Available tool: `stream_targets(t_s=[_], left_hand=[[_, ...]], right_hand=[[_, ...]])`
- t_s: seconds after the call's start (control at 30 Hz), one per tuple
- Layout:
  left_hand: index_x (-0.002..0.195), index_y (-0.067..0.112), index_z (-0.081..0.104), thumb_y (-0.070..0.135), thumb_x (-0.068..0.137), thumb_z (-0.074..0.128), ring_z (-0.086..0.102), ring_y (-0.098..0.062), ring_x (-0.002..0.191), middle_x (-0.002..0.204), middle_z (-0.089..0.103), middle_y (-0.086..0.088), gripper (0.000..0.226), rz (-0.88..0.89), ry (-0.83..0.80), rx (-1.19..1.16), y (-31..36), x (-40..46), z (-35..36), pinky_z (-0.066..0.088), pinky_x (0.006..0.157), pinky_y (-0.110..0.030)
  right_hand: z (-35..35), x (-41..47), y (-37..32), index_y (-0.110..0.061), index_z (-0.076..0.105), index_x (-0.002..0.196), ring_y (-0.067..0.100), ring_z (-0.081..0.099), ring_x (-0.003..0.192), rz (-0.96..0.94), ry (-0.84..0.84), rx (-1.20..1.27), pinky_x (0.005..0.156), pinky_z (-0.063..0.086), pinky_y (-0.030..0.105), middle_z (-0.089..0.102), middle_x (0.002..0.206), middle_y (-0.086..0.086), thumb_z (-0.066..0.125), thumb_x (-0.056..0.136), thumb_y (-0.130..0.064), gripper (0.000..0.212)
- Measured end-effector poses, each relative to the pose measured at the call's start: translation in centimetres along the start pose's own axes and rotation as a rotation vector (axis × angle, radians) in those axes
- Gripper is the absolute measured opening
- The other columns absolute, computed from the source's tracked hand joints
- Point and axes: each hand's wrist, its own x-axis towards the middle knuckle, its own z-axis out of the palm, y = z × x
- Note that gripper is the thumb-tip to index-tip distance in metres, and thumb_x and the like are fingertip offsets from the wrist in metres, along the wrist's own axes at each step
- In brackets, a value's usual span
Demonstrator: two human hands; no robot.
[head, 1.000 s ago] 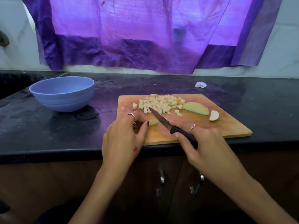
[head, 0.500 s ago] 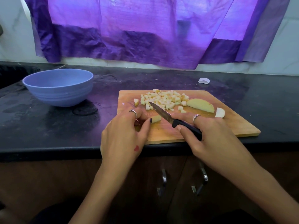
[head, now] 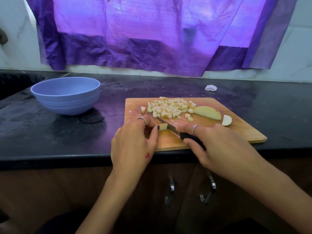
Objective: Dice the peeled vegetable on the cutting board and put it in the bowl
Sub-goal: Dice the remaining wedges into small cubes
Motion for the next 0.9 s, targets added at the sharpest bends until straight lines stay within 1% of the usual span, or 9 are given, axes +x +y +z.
stream_targets(t_s=[0.07,0.13,0.23,0.33,0.5,0.6,0.73,0.77,0.9], left_hand=[[0.078,0.033,0.053,0.041,0.088,0.060,0.050,-0.009,0.080,0.083,0.052,0.017,0.015,-0.005,-0.006,0.000,0.0,0.0,0.0,0.033,0.067,-0.027],[0.080,0.032,0.055,0.041,0.089,0.059,0.051,-0.009,0.080,0.082,0.052,0.016,0.013,-0.002,-0.004,0.001,0.0,0.0,0.0,0.034,0.067,-0.028],[0.081,0.034,0.054,0.041,0.089,0.059,0.050,-0.007,0.079,0.081,0.053,0.017,0.013,-0.002,-0.008,0.005,0.1,-0.1,0.0,0.033,0.067,-0.027],[0.081,0.034,0.055,0.041,0.089,0.060,0.049,-0.006,0.078,0.082,0.053,0.017,0.011,-0.010,-0.003,-0.003,0.1,-0.1,-0.1,0.033,0.067,-0.026],[0.080,0.032,0.059,0.043,0.087,0.060,0.051,-0.009,0.080,0.085,0.056,0.015,0.013,-0.041,-0.005,0.003,-0.1,0.1,0.1,0.033,0.066,-0.027],[0.079,0.033,0.057,0.044,0.087,0.061,0.054,-0.010,0.081,0.087,0.057,0.015,0.014,-0.028,-0.011,0.002,-0.1,0.2,0.3,0.035,0.065,-0.027],[0.076,0.034,0.053,0.041,0.087,0.062,0.047,-0.005,0.075,0.080,0.051,0.017,0.016,-0.015,0.009,0.014,0.3,0.1,0.1,0.032,0.064,-0.027],[0.075,0.034,0.052,0.040,0.087,0.062,0.045,-0.004,0.073,0.078,0.050,0.018,0.017,-0.014,0.013,0.011,0.4,0.0,0.1,0.030,0.064,-0.026],[0.075,0.033,0.052,0.040,0.088,0.061,0.044,-0.005,0.072,0.079,0.052,0.016,0.017,-0.017,0.013,-0.005,0.5,-0.1,-0.1,0.030,0.066,-0.025]], right_hand=[[0.1,-0.6,0.0,-0.046,0.033,0.136,0.013,0.059,0.084,0.010,0.060,-0.068,0.066,0.046,0.028,0.059,0.092,-0.012,0.034,0.098,-0.043,0.038],[0.6,-0.9,-0.3,-0.044,0.037,0.137,0.012,0.057,0.070,0.044,0.170,-0.010,0.060,0.046,0.028,0.061,0.081,-0.009,0.038,0.097,-0.042,0.040],[1.6,-0.8,-0.9,-0.040,0.047,0.133,0.004,0.044,0.055,0.071,0.203,0.130,0.050,0.032,0.018,0.045,0.062,-0.017,0.046,0.095,-0.039,0.038],[1.9,-0.6,-1.3,-0.038,0.050,0.131,0.004,0.040,0.050,0.071,0.196,0.136,0.047,0.025,0.016,0.038,0.057,-0.018,0.048,0.095,-0.038,0.036],[1.6,0.1,-1.0,-0.041,0.048,0.132,0.004,0.042,0.060,0.060,0.171,0.161,0.055,0.034,0.018,0.050,0.077,-0.018,0.047,0.095,-0.038,0.037],[1.4,0.7,-0.7,-0.045,0.044,0.132,0.002,0.036,0.058,0.058,0.136,0.124,0.051,0.028,0.016,0.054,0.086,-0.013,0.044,0.096,-0.040,0.037],[1.0,1.4,-0.8,-0.045,0.040,0.134,0.002,0.036,0.063,0.062,0.032,0.095,0.050,0.025,0.015,0.042,0.078,-0.016,0.042,0.097,-0.041,0.038],[1.1,1.4,-0.9,-0.045,0.039,0.135,0.002,0.037,0.065,0.060,0.021,0.084,0.051,0.026,0.016,0.041,0.078,-0.016,0.042,0.097,-0.041,0.038],[1.1,0.7,-0.9,-0.045,0.031,0.138,0.012,0.054,0.090,0.012,0.023,0.028,0.064,0.038,0.025,0.058,0.102,-0.010,0.036,0.098,-0.042,0.040]])
